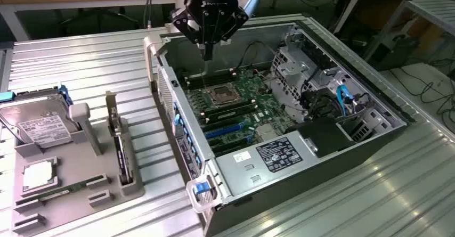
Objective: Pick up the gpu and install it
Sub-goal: 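Reach for the gpu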
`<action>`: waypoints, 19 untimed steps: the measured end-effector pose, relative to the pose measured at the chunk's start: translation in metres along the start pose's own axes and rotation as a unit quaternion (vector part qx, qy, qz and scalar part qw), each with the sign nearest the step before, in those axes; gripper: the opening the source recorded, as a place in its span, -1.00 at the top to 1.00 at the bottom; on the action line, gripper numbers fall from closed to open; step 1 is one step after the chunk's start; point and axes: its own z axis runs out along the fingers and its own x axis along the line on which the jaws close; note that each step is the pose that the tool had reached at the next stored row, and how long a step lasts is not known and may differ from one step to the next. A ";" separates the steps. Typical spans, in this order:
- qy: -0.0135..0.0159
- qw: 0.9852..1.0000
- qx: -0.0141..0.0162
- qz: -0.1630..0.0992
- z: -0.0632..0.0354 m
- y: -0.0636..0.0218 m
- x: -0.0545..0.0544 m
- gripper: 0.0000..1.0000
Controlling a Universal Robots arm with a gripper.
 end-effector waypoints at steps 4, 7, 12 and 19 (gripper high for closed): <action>0.000 1.000 0.000 0.000 -0.0002 -0.0005 0.006 0.79; 0.000 1.000 0.000 0.000 -0.0002 -0.0007 0.009 0.79; 0.000 1.000 0.000 0.000 -0.0002 -0.0010 0.013 0.79; 0.000 1.000 0.000 0.000 -0.0003 -0.0014 0.018 0.79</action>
